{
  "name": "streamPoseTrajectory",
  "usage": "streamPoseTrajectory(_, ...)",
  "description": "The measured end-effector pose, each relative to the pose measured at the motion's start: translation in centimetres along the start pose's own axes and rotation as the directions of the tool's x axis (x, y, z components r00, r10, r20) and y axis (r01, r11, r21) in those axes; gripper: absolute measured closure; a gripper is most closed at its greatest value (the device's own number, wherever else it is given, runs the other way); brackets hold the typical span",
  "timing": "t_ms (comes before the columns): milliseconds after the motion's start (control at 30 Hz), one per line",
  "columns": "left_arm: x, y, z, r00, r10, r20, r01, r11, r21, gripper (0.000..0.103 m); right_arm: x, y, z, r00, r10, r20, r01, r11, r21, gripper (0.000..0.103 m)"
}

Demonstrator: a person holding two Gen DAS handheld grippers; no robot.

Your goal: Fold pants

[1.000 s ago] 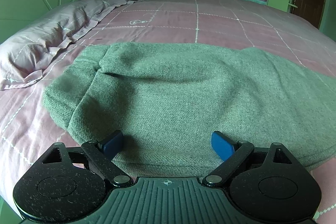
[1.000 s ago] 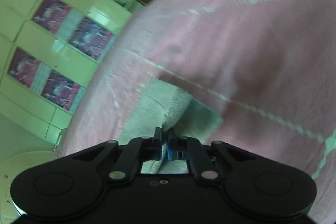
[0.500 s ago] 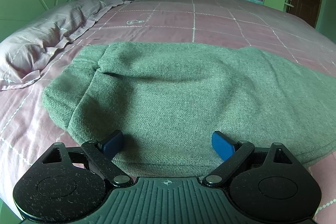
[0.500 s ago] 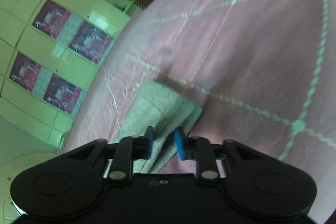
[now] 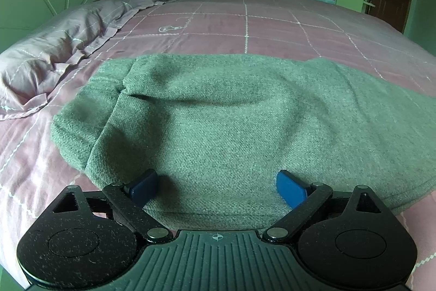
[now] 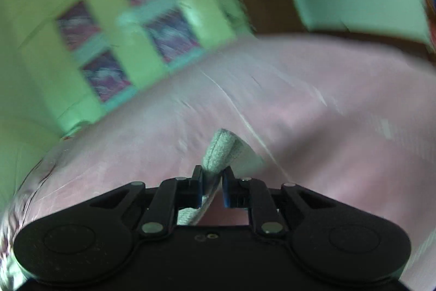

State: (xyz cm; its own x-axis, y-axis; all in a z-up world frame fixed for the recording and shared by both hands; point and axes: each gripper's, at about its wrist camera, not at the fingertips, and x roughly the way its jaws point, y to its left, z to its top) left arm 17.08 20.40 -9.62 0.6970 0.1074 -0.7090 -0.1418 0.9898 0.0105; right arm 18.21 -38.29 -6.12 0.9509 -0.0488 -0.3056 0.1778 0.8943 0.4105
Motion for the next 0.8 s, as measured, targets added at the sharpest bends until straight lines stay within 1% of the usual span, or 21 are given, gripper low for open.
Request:
streamPoseTrajectory(33, 0.0, 0.1, 0.0, 1.0, -0.007, -0.001, 0.007, 1.0, 0.005, 0.009, -1.1, 0.6, 0.9, 0.999, 0.016, 0.03, -0.015, 1.0, -0.028, 0.098)
streamPoseTrajectory(67, 0.0, 0.2, 0.0, 1.0, -0.012, -0.001, 0.012, 1.0, 0.008, 0.009, -1.9, 0.7, 1.5, 0.998, 0.028, 0.049, -0.027, 0.999, -0.032, 0.098)
streamPoseTrajectory(100, 0.0, 0.3, -0.1, 1.0, -0.016, 0.002, 0.016, 1.0, 0.01, 0.009, -2.2, 0.2, 1.5, 0.998, 0.026, 0.052, -0.025, 0.999, -0.028, 0.098)
streamPoseTrajectory(133, 0.1, 0.3, -0.1, 1.0, -0.02, 0.004, 0.02, 1.0, 0.01, 0.008, -1.7, -0.7, 1.0, 0.999, 0.004, 0.036, -0.003, 1.0, -0.02, 0.098)
streamPoseTrajectory(167, 0.1, 0.4, -0.1, 1.0, -0.024, 0.005, 0.024, 1.0, 0.008, 0.008, -0.6, -2.2, 0.0, 1.0, -0.022, -0.005, 0.022, 1.0, 0.012, 0.098)
streamPoseTrajectory(200, 0.1, 0.4, -0.1, 1.0, -0.025, 0.005, 0.025, 1.0, 0.01, 0.008, 0.9, -4.1, -1.4, 0.997, -0.046, -0.063, 0.05, 0.996, 0.071, 0.098)
streamPoseTrajectory(233, 0.2, 0.4, -0.1, 1.0, -0.026, 0.006, 0.026, 1.0, 0.015, 0.008, 2.4, -6.1, -3.2, 0.989, -0.073, -0.129, 0.091, 0.987, 0.136, 0.098)
streamPoseTrajectory(267, 0.2, 0.4, -0.2, 1.0, -0.027, 0.006, 0.027, 0.999, 0.02, 0.008, 4.0, -7.7, -5.2, 0.975, -0.097, -0.202, 0.136, 0.971, 0.194, 0.097)
streamPoseTrajectory(300, 0.2, 0.4, -0.2, 1.0, -0.027, 0.005, 0.027, 0.999, 0.021, 0.008, 4.7, -8.8, -6.8, 0.971, -0.084, -0.225, 0.142, 0.957, 0.254, 0.096)
streamPoseTrajectory(367, 0.2, 0.6, -0.1, 0.999, -0.032, 0.0, 0.032, 0.999, 0.021, 0.008, 3.8, -9.3, -7.7, 0.984, -0.067, -0.164, 0.118, 0.939, 0.323, 0.096)
streamPoseTrajectory(400, 0.2, 0.6, 0.0, 0.999, -0.033, -0.002, 0.033, 0.999, 0.022, 0.008, 3.4, -9.2, -7.7, 0.985, -0.071, -0.156, 0.12, 0.935, 0.333, 0.092)
streamPoseTrajectory(433, 0.2, 0.6, 0.0, 0.999, -0.033, -0.001, 0.033, 0.999, 0.021, 0.008, 3.1, -8.9, -7.6, 0.985, -0.078, -0.156, 0.125, 0.937, 0.325, 0.087)
streamPoseTrajectory(467, 0.3, 0.6, -0.1, 1.0, -0.031, 0.003, 0.031, 0.999, 0.02, 0.007, 2.6, -8.6, -7.4, 0.985, -0.092, -0.149, 0.135, 0.939, 0.316, 0.084)
streamPoseTrajectory(500, 0.3, 0.6, -0.2, 1.0, -0.029, 0.009, 0.028, 0.999, 0.02, 0.007, 1.6, -8.5, -7.4, 0.984, -0.117, -0.131, 0.153, 0.938, 0.312, 0.08)
streamPoseTrajectory(600, -0.2, 0.3, -0.3, 0.999, -0.018, 0.033, 0.018, 1.0, 0.016, 0.007, -1.4, -7.4, -6.8, 0.976, -0.213, -0.047, 0.218, 0.935, 0.281, 0.081)
streamPoseTrajectory(633, -0.7, 0.4, -0.2, 0.999, -0.017, 0.046, 0.016, 1.0, 0.016, 0.007, -1.9, -7.0, -6.7, 0.982, -0.183, -0.039, 0.187, 0.943, 0.277, 0.082)
streamPoseTrajectory(667, -1.3, 0.6, -0.1, 0.997, -0.008, 0.075, 0.008, 1.0, 0.005, 0.007, -1.9, -6.3, -6.6, 0.992, -0.115, -0.041, 0.122, 0.955, 0.271, 0.082)
streamPoseTrajectory(700, -1.9, 1.0, -0.1, 0.995, 0.006, 0.101, -0.005, 1.0, -0.014, 0.007, -1.6, -5.7, -6.3, 0.998, -0.032, -0.06, 0.046, 0.968, 0.249, 0.082)
streamPoseTrajectory(733, -2.3, 1.7, -0.1, 0.993, 0.017, 0.117, -0.012, 0.999, -0.044, 0.007, -0.7, -4.2, -5.9, 0.995, 0.044, -0.093, -0.023, 0.977, 0.212, 0.082)
streamPoseTrajectory(800, -3.0, 3.2, 0.2, 0.99, 0.031, 0.135, -0.016, 0.994, -0.11, 0.007, 1.5, -0.2, -5.1, 0.974, 0.163, -0.155, -0.145, 0.982, 0.122, 0.082)
